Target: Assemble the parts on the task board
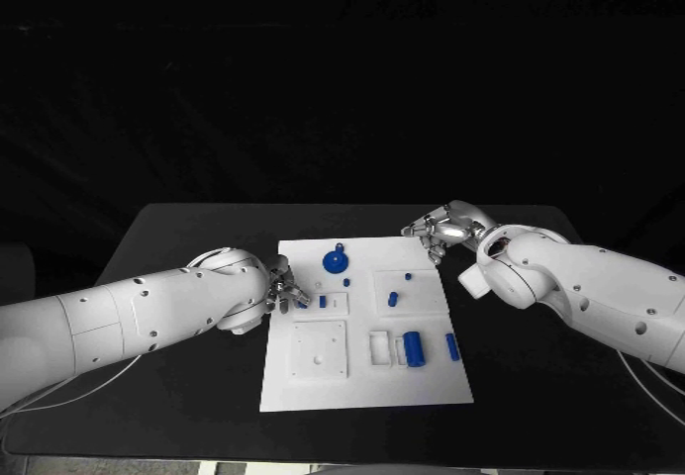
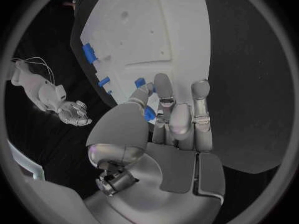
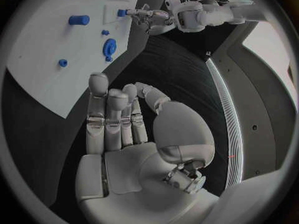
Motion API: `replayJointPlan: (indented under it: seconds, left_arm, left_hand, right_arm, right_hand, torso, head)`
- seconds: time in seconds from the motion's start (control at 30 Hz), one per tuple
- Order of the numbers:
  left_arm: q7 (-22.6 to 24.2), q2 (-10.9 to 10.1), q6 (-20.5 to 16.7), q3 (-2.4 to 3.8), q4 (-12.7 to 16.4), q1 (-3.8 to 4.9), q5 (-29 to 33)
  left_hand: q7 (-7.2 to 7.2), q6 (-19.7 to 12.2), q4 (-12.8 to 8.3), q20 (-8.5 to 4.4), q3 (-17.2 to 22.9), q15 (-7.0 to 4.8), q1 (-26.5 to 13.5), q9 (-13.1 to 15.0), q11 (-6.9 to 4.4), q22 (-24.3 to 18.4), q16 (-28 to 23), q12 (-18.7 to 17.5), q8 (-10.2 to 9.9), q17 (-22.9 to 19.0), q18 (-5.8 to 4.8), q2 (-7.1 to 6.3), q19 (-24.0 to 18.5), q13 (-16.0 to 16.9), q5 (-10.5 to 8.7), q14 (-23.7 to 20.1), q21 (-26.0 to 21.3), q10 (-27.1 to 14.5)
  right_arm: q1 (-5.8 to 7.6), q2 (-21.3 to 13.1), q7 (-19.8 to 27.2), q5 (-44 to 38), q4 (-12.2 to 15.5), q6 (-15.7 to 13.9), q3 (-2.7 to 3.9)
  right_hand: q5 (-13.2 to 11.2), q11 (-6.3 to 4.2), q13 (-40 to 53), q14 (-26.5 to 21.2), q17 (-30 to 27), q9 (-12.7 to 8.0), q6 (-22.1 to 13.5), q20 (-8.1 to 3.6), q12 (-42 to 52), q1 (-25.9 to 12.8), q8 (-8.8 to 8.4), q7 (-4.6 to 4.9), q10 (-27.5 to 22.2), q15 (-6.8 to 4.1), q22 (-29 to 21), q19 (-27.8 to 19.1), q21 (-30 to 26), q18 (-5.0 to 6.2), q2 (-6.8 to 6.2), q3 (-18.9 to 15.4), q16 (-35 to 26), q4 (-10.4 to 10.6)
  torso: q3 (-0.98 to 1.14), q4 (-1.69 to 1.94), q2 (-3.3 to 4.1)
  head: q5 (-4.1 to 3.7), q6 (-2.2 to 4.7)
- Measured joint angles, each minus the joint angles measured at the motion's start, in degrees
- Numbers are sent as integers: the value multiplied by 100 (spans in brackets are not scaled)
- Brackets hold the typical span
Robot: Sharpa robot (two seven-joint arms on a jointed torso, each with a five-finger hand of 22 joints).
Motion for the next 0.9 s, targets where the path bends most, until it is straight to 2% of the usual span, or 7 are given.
replayJointPlan:
  seconds: [0.37, 0.47, 0.6, 0.73, 0.77, 0.8, 0.9]
  left_arm:
    - [-15, 35, 0, -5, -36, -1, -46]
    - [-18, 47, 0, -5, -51, -2, -46]
    - [-19, 57, 0, -12, -64, -7, -35]
    - [-19, 70, 0, -16, -68, -17, -25]
    - [-19, 72, 1, -21, -71, -21, -21]
    - [-17, 77, 4, -23, -66, -28, -11]
    - [-15, 88, 15, -34, -67, -44, 8]
  left_hand:
    - [8, 14, -7, 0, -7, 7, 0, 0, 2, -1, 0, 0, 21, -1, -1, 0, 0, -11, -61, -3, 0, 2]
    - [19, 228, -13, 0, -13, 4, 1, -55, 2, -2, 0, 0, -16, -1, -2, -1, 0, -17, -144, 14, 0, 1]
    - [-22, 362, 212, 0, -187, -5, 1, -29, 2, -2, 0, 0, 20, -1, 2, 3, 0, -26, -574, 24, -27, 1]
    - [-40, 474, 456, 0, -420, -14, 147, -19, 2, -2, 0, 0, 21, -7, 2, 148, 0, -33, -684, 33, -33, 1]
    - [-174, 737, 521, 0, -482, -14, 169, 17, 2, -2, 0, 0, 45, -7, 2, 170, 0, -34, -706, 33, -33, 1]
    - [-450, 1065, 598, 0, -531, -38, 208, 52, -106, -2, 0, 0, 96, -7, 2, 216, 0, -34, -736, 54, -34, -107]
    - [-538, 1100, 733, 0, -649, -38, 270, 6, -140, -2, 0, 0, 54, -7, 2, 182, 0, -40, -803, 54, -55, -142]
  right_arm:
    - [-5, 2, -2, 0, -2, 7, 0]
    - [-5, 2, -2, 0, -2, 8, 0]
    - [-7, 2, -3, 0, -3, 9, 0]
    - [-8, 2, -3, 0, -3, 10, 0]
    - [-8, 2, -4, 0, -3, 10, 0]
    - [-8, 2, -4, 0, -4, 10, 0]
    - [-9, 2, -5, 0, -4, 11, 0]
  right_hand:
    - [33, 0, 0, 0, 0, 0, 0, 0, 0, 0, 0, 0, 0, 0, 0, 0, 0, -1, 0, 0, 0, 0]
    - [33, 0, 0, 0, 0, 0, 0, 0, 0, 0, 0, 0, 0, 0, 0, 0, 0, 0, 0, 0, 0, 0]
    - [33, 0, 0, 0, 0, 0, 0, 0, 0, 0, 0, 0, 0, 0, 0, 0, 0, 0, 0, 0, 0, 0]
    - [33, 0, 0, 0, 0, 0, 0, 0, 0, 0, 0, 0, 0, 0, 0, 0, 0, 0, 0, 0, 0, 0]
    - [33, 0, 0, 0, 0, 0, 0, 0, 0, 0, 0, 0, 0, 0, 0, 0, 0, 0, 0, 0, 0, 0]
    - [33, 0, 0, 0, 0, 0, 0, 0, 0, 0, 0, 0, 0, 0, 0, 0, 0, 0, 0, 0, 0, 0]
    - [33, 0, 0, 0, 0, 0, 0, 0, 0, 0, 0, 0, 0, 0, 4, 0, 0, 0, 0, 0, 0, 0]
  torso:
    - [4, -8, 1]
    - [5, -8, 1]
    - [6, -8, 1]
    - [6, -7, 1]
    - [6, -7, 1]
    - [6, -6, 1]
    - [6, -5, 1]
  head:
    - [1, 10]
    - [1, 10]
    - [-7, 11]
    - [-14, 10]
    - [-15, 9]
    - [-15, 9]
    - [-16, 8]
